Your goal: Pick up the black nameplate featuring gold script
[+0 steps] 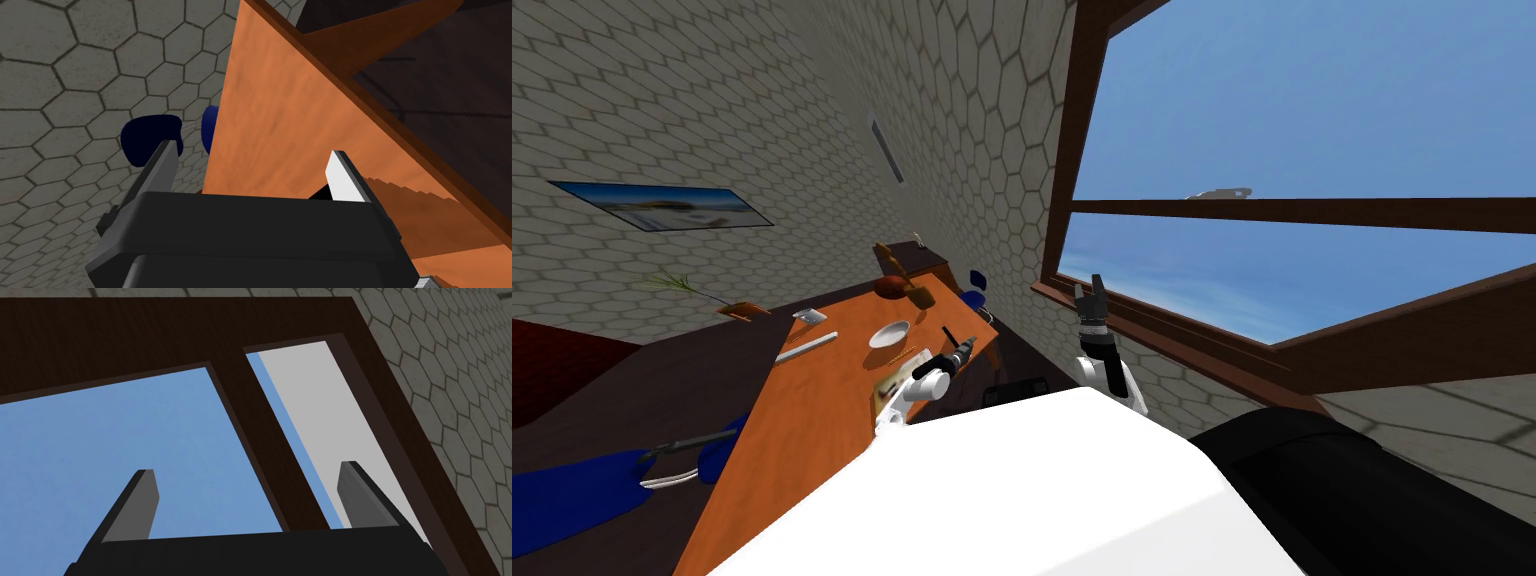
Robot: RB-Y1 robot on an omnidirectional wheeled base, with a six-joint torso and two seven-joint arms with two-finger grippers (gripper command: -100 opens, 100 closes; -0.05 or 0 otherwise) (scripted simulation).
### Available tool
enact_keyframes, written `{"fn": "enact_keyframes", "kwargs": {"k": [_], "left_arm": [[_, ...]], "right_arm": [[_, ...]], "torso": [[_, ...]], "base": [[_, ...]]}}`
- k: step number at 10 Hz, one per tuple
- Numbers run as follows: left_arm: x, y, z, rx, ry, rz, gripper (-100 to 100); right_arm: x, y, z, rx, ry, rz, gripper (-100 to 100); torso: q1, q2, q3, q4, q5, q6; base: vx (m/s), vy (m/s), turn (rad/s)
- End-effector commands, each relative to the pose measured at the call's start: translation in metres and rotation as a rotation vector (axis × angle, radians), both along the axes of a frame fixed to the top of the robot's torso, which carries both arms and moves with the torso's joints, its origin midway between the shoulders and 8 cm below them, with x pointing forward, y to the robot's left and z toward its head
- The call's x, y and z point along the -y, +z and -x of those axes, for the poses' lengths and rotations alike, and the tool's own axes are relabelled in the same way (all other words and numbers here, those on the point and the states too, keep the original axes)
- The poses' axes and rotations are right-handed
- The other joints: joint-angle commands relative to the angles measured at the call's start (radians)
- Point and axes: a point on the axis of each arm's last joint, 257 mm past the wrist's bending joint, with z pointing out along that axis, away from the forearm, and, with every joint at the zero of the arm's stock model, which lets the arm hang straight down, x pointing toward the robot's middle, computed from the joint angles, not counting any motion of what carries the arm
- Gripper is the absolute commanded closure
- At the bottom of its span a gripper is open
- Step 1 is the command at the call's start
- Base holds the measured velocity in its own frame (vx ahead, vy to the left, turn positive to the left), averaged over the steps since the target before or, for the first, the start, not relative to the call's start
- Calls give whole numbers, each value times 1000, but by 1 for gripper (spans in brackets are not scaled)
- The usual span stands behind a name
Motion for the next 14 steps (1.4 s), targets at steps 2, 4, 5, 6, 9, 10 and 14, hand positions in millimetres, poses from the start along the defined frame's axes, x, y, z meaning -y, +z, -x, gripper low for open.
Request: {"fn": "enact_keyframes", "kwargs": {"k": [2, 4, 5, 6, 9, 10, 14], "left_arm": [[-12, -19, 5, -81, -31, -48, -100], [-23, -30, 9, -135, -48, -82, -100], [-23, -33, 13, -153, -51, -84, -100], [-35, -39, 13, -187, -62, -115, -100], [-49, -49, 20, -255, -76, -150, -100], [-63, -53, 22, -295, -83, -181, -100], [-93, -59, 27, -388, -92, -242, -100]], "right_arm": [[0, 0, 0, 0, 0, 0, 0], [0, 0, 0, 0, 0, 0, 0], [0, 0, 0, 0, 0, 0, 0], [0, 0, 0, 0, 0, 0, 0], [0, 0, 0, 0, 0, 0, 0], [0, 0, 0, 0, 0, 0, 0], [0, 0, 0, 0, 0, 0, 0]], "torso": [[0, 0, 0, 0, 0, 0], [0, 0, 0, 0, 0, 0], [0, 0, 0, 0, 0, 0], [0, 0, 0, 0, 0, 0], [0, 0, 0, 0, 0, 0], [0, 0, 0, 0, 0, -1], [0, 0, 0, 0, 0, -1]], "base": [[11, 1, -73], [12, 2, -78], [11, 4, -53], [11, 1, -101], [13, 4, -66], [16, 2, -104], [13, 6, -71]]}}
